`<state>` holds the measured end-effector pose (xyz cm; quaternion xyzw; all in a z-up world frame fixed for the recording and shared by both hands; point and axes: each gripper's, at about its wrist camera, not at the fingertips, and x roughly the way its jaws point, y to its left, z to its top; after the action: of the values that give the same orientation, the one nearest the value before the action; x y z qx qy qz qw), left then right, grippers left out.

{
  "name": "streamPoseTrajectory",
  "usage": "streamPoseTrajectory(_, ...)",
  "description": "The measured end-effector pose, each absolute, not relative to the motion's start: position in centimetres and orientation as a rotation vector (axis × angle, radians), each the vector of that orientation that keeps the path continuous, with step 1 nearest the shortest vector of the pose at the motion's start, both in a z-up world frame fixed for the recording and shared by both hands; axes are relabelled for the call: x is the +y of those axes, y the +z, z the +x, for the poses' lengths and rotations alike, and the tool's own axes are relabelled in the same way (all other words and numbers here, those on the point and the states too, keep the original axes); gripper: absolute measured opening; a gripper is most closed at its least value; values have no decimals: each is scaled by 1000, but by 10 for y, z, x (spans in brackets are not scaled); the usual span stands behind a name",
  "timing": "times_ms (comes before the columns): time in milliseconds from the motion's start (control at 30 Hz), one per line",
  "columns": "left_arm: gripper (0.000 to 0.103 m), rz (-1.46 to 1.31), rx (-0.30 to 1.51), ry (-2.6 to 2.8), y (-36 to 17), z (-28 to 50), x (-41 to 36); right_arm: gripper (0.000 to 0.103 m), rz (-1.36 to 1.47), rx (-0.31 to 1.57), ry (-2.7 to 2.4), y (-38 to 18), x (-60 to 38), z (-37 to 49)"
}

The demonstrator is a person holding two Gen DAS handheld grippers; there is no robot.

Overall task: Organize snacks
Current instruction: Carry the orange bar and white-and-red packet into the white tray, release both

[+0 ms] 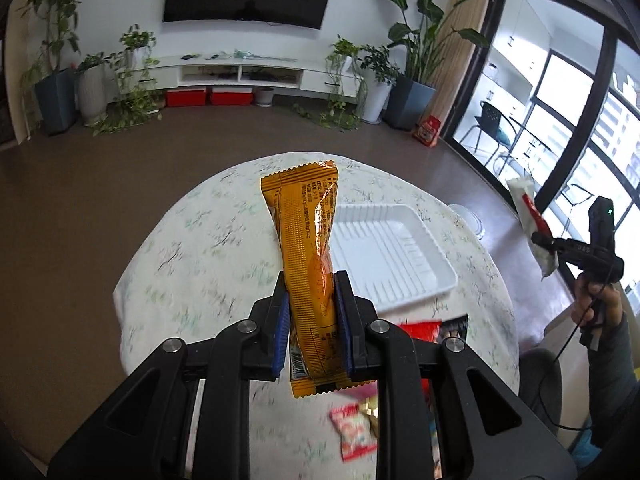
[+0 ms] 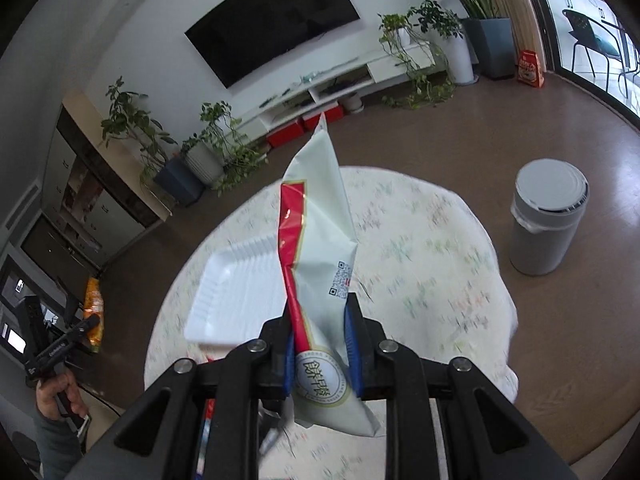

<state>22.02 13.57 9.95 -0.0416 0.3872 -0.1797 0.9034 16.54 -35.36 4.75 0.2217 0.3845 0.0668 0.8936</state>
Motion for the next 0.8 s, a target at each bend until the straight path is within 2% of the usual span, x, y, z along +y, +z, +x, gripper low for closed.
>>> streamPoseTrajectory(133, 19, -41, 862, -413, 74, 276, 106, 22, 467, 818, 189, 47, -329, 206)
streamPoseTrajectory(367, 19, 26, 971, -451, 10, 341, 55, 23, 418, 944, 228, -3, -279, 268)
streamPoseTrajectory(800, 19, 82, 1066, -402, -61, 367, 34, 23, 317, 1059, 145, -72, -259, 305)
